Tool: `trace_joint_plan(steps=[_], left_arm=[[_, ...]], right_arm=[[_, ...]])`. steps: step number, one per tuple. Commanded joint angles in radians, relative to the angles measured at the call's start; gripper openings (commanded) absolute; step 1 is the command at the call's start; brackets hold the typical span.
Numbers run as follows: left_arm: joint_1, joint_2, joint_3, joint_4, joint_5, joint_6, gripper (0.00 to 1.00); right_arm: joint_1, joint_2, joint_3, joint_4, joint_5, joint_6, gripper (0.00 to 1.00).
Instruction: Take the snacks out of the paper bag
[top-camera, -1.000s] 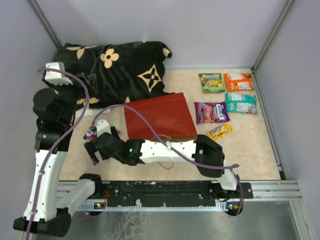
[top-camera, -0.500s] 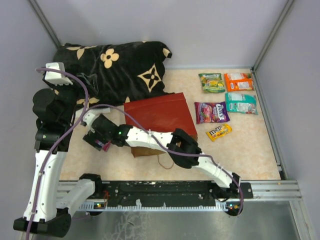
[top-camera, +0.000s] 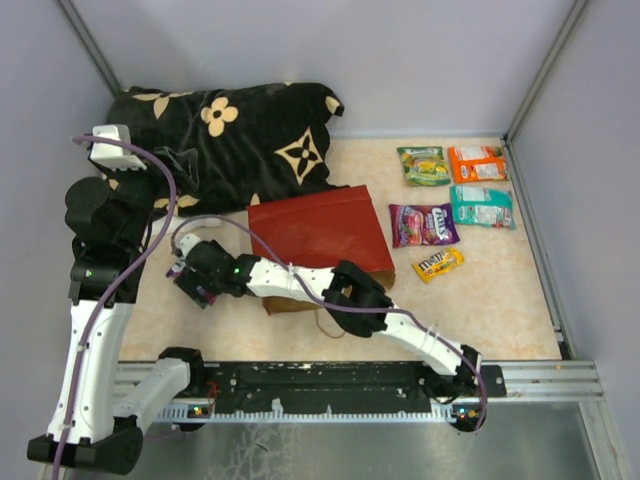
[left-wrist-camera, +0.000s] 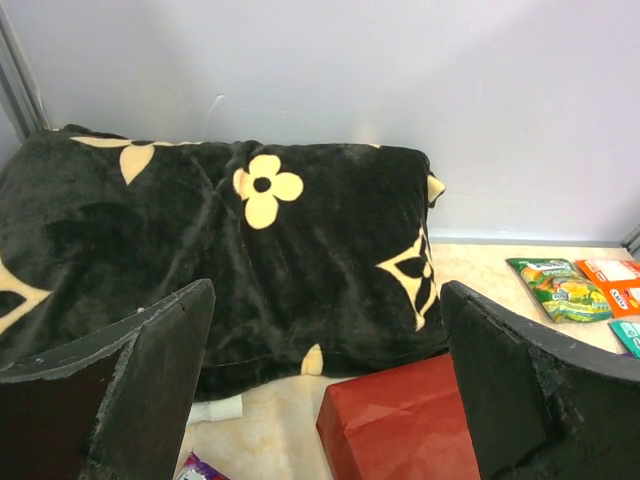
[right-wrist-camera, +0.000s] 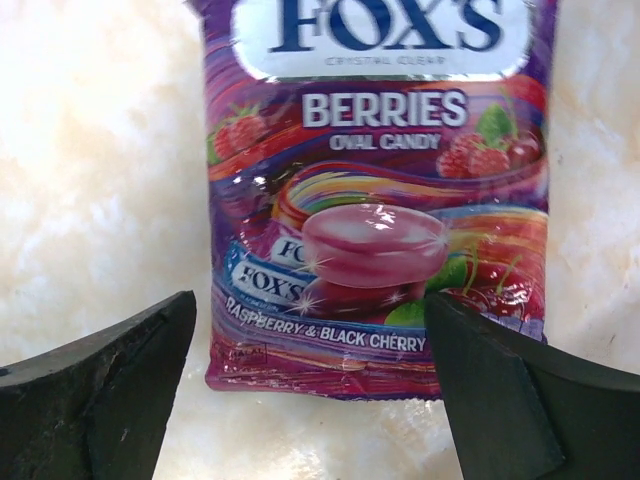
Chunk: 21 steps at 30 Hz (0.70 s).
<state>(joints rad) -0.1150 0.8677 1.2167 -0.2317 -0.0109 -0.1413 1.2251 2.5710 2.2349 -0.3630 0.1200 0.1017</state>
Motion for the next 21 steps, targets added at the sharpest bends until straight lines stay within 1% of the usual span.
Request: trace_joint_plan(steps=[1,2,3,6,10,13,15,17,19,21], left_arm=[[0.014,-0.006,0.000,0.015,0.027,-0.014,1.00],[0.013,-0.008,-0.002,0.016,0.026,-0.014,1.00],[0.014,-0.010,-0.002,0.015,0.025,-0.014,1.00],[0.013,-0.014,-0.007,0.018,0.027,-0.014,1.00],[0.013,-0.011,-0.006,0.018,0.033,-0.013,1.00],[0.014,-0.008,-0.001,0.014,0.041,-0.012,1.00],[0.013,-0.009,-0.001,0.014,0.042,-0.012,1.00],[0.014,-0.009,0.000,0.013,0.039,-0.011,1.00],[0.014,-0.009,-0.001,0.012,0.038,-0.011,1.00],[0.014,-0.010,0.000,0.012,0.040,-0.011,1.00]], right_arm=[[-0.008,0.021,0.058,-0.002,0.140,0.324,0.97],[-0.010,0.024,0.061,-0.017,0.154,0.401,0.97],[-0.013,0.026,0.056,-0.014,0.136,0.459,0.97],[-0.016,0.029,0.039,0.028,0.043,0.593,0.97],[-0.014,0.015,0.003,0.082,-0.026,0.701,0.94],[-0.008,-0.046,-0.113,0.198,-0.057,0.764,0.93],[0.000,-0.080,-0.168,0.262,-0.081,0.772,0.92],[0.011,-0.108,-0.170,0.260,-0.078,0.736,0.92],[0.017,-0.151,-0.179,0.230,-0.029,0.666,0.92],[0.016,-0.220,-0.243,0.248,0.015,0.616,0.92]])
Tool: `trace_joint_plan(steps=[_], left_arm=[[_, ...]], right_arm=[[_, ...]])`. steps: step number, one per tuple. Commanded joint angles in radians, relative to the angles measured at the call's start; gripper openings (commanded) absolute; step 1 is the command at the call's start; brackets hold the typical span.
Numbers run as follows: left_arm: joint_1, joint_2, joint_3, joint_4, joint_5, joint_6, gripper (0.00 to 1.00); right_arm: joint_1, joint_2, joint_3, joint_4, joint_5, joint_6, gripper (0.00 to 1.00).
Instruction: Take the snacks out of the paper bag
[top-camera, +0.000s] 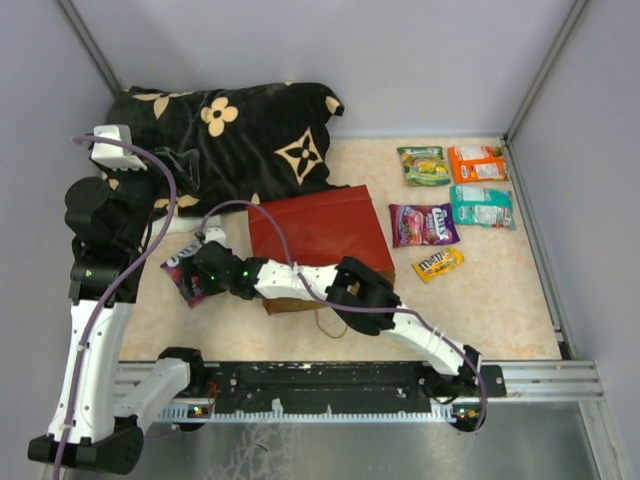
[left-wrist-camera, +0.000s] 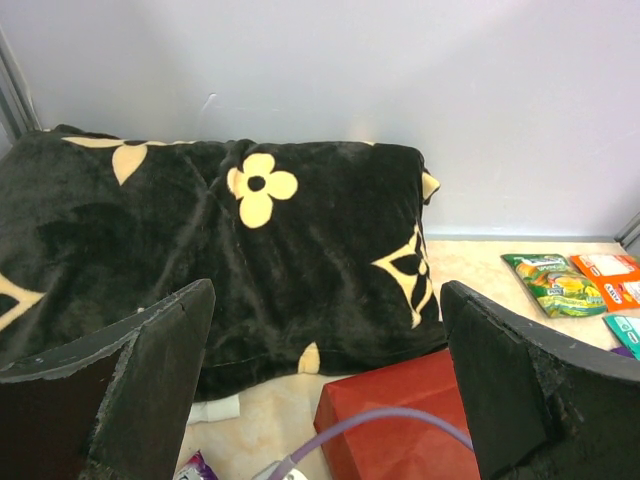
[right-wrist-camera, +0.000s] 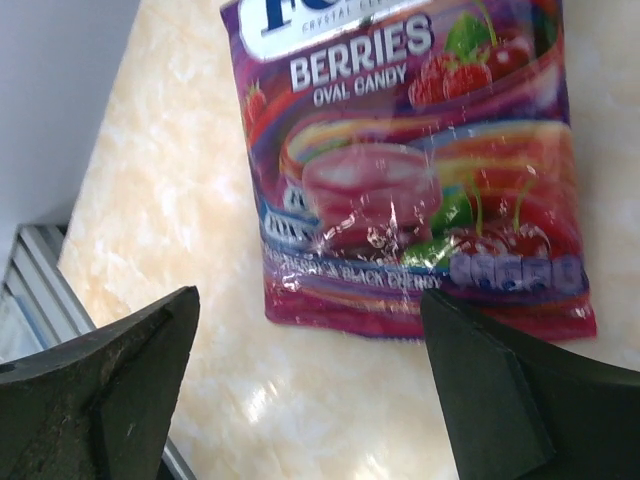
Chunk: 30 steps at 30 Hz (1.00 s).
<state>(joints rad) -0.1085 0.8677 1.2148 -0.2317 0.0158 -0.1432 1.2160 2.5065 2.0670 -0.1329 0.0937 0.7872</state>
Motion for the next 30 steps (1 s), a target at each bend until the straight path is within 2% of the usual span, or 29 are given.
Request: trace_joint_plan(steps=[1,5,9,15,21,30], left_arm=[[0.007,-0.011,0.003,0.012,0.012,-0.009,1.00],[0.007,-0.012,0.002,0.012,0.015,-0.009,1.00],[0.007,-0.012,0.001,0.011,0.017,-0.009,1.00],[0.007,-0.009,0.001,0.011,0.021,-0.009,1.00],[0.007,-0.012,0.000,0.010,0.022,-0.007,1.00],[0.009,-0.015,-0.001,0.013,0.034,-0.010,1.00]], right_arm=[[0.022,-0.195,-0.117,0.043,0.061,-0.091,0.92],[-0.008,-0.321,-0.262,0.136,0.102,-0.152,0.90],[-0.060,-0.341,-0.282,0.120,0.112,-0.165,0.84],[-0.113,-0.179,-0.069,-0.108,0.114,-0.187,0.66],[-0.116,-0.056,0.094,-0.215,0.070,-0.201,0.55],[-0.116,0.027,0.182,-0.298,-0.001,-0.206,0.55]])
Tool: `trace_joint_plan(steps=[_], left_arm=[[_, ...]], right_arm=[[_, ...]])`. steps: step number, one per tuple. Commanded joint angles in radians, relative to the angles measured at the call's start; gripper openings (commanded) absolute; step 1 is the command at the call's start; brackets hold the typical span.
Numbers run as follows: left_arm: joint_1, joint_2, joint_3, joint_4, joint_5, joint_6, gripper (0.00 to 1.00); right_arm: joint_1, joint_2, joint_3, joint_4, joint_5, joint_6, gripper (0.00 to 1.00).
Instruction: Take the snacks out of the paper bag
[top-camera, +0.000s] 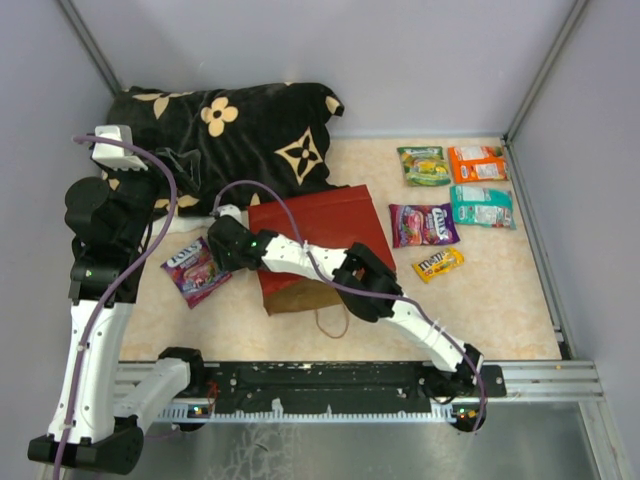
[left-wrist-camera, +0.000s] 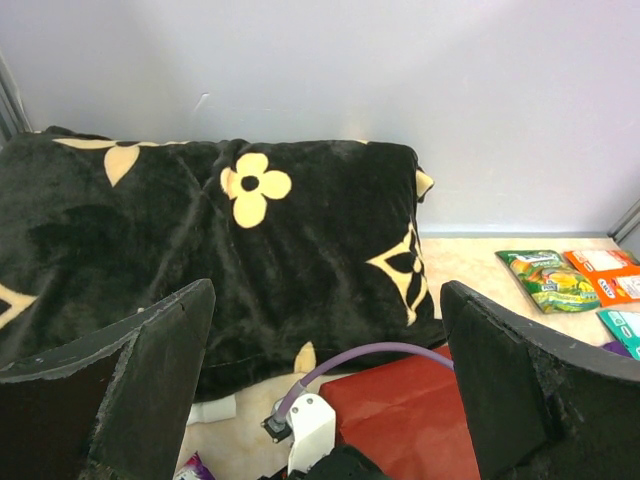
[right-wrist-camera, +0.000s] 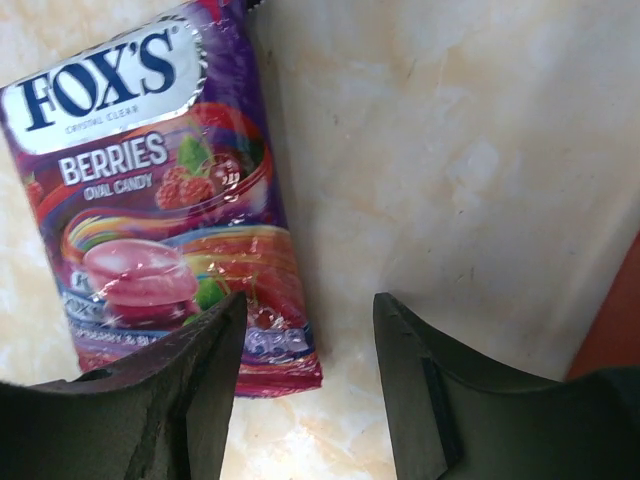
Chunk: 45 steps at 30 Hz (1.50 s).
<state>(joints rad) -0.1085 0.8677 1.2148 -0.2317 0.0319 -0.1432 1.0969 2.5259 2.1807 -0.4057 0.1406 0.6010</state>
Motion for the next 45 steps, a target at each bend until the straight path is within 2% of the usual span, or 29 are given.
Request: trace_joint_plan(steps=[1,6,15,17,22,24,27,30,31,38,45], left_arm=[[0.008,-0.015,-0.001,0.013,0.020,-0.010,1.00],[0.009,-0.012,-0.004,0.014,0.025,-0.012,1.00],[0.009,-0.014,-0.002,0.014,0.028,-0.010,1.00],[0.010,-0.015,-0.003,0.014,0.029,-0.011,1.00],[0.009,-0.014,-0.001,0.012,0.029,-0.010,1.00],[0.010,-0.015,-0.003,0.012,0.030,-0.009,1.00],[0.010,-0.017,-0.003,0.012,0.029,-0.008,1.00],[0.009,-0.020,-0.007,0.014,0.027,-0.009,1.00],[0.010,-0.020,-0.006,0.013,0.026,-0.007,1.00],[0.009,-0.015,-0.006,0.012,0.021,-0.005,1.00],[0.009,-0.010,-0.004,0.010,0.016,-0.001,1.00]], right_arm=[[0.003,0.012,0.069,-0.025,-0.055,-0.018,0.54],[0.003,0.034,0.071,-0.021,-0.110,0.007,0.54],[0.028,0.013,-0.022,0.040,-0.138,0.080,0.41],[0.043,0.008,-0.040,0.051,-0.130,0.105,0.35],[0.072,-0.037,-0.157,0.133,-0.103,0.217,0.09],[0.079,-0.066,-0.228,0.197,-0.094,0.276,0.00],[0.080,-0.129,-0.391,0.370,-0.094,0.398,0.00],[0.080,-0.182,-0.572,0.621,-0.102,0.524,0.00],[0.081,-0.183,-0.588,0.660,-0.112,0.551,0.00],[0.073,-0.026,-0.334,0.562,-0.199,0.529,0.00],[0.061,0.098,-0.131,0.487,-0.208,0.514,0.00]])
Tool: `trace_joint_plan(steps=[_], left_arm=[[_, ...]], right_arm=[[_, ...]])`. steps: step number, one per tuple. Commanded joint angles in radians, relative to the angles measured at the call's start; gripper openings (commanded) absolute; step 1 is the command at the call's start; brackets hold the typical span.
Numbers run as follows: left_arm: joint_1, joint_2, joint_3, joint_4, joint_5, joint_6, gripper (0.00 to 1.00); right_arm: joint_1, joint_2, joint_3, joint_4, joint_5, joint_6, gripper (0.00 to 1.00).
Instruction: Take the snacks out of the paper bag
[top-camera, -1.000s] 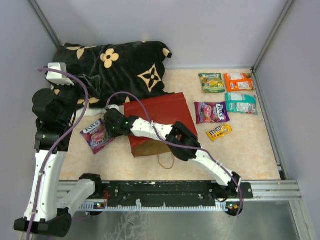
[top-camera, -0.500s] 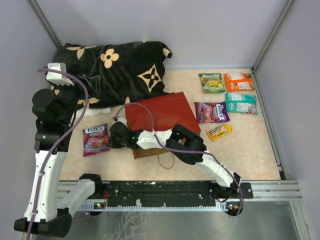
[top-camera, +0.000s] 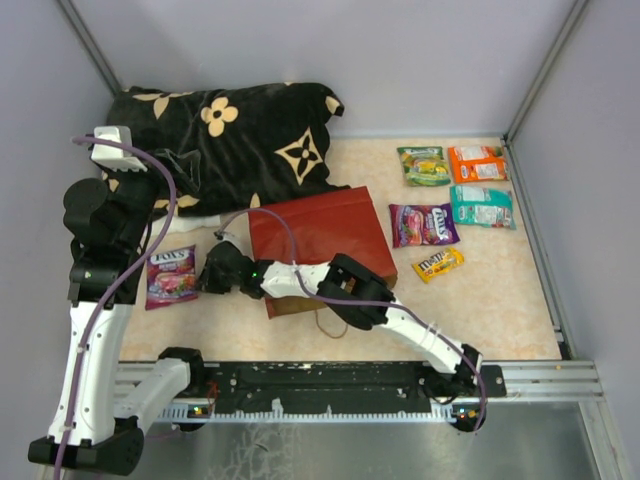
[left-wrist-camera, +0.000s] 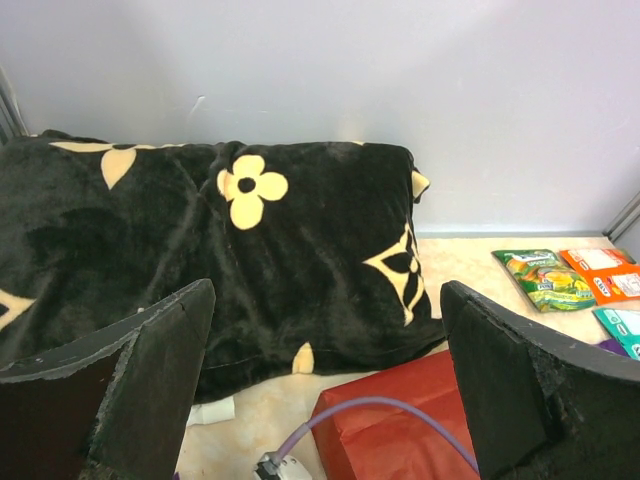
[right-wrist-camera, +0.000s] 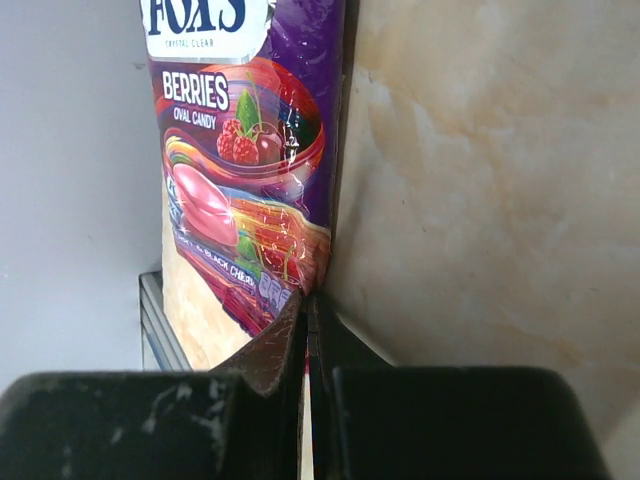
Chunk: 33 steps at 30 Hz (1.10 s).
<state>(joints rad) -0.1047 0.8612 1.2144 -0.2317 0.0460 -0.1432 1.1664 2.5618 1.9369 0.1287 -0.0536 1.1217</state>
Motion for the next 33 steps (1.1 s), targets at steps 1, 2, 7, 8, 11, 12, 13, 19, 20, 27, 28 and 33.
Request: trace_joint_plan(steps=[1,2,7,8,11,12,13,19,20,27,28,33], left_arm=[[0.006,-0.002,-0.002,0.009,0.002,-0.001,1.00],[0.006,0.000,-0.002,0.009,0.001,-0.001,1.00],[0.006,-0.002,-0.002,0.008,-0.002,0.002,1.00],[0.006,-0.003,-0.002,0.007,-0.002,0.002,1.00],[0.006,-0.001,-0.003,0.008,0.001,0.000,1.00],[0.006,0.000,-0.002,0.008,0.002,0.001,1.00],[0.006,0.000,-0.002,0.008,0.004,0.001,1.00],[0.006,0.003,-0.002,0.006,0.006,0.001,1.00],[0.006,0.005,-0.001,0.005,0.007,0.001,1.00],[0.007,0.003,-0.003,0.006,0.003,0.001,1.00],[0.005,0.003,-0.003,0.006,0.002,0.000,1.00],[0.006,-0.001,-0.005,0.008,0.002,0.001,1.00]], right_arm=[[-0.011,0.076,0.142,-0.062,-0.013,-0.010,0.00],[-0.015,0.086,0.163,-0.072,-0.011,-0.011,0.00],[-0.023,0.124,0.240,-0.076,-0.001,0.006,0.00],[-0.021,0.138,0.260,-0.074,0.000,0.015,0.00],[-0.009,0.168,0.343,-0.111,0.015,0.011,0.00],[-0.008,0.168,0.360,-0.139,0.027,0.008,0.00],[-0.008,0.157,0.345,-0.133,0.034,0.009,0.00],[-0.009,0.096,0.205,-0.034,0.061,0.032,0.00],[-0.011,0.094,0.200,-0.030,0.065,0.034,0.00],[-0.020,0.028,0.040,0.099,0.127,0.065,0.00],[-0.020,0.020,0.027,0.105,0.138,0.065,0.00],[-0.019,0.006,0.000,0.121,0.171,0.072,0.00]])
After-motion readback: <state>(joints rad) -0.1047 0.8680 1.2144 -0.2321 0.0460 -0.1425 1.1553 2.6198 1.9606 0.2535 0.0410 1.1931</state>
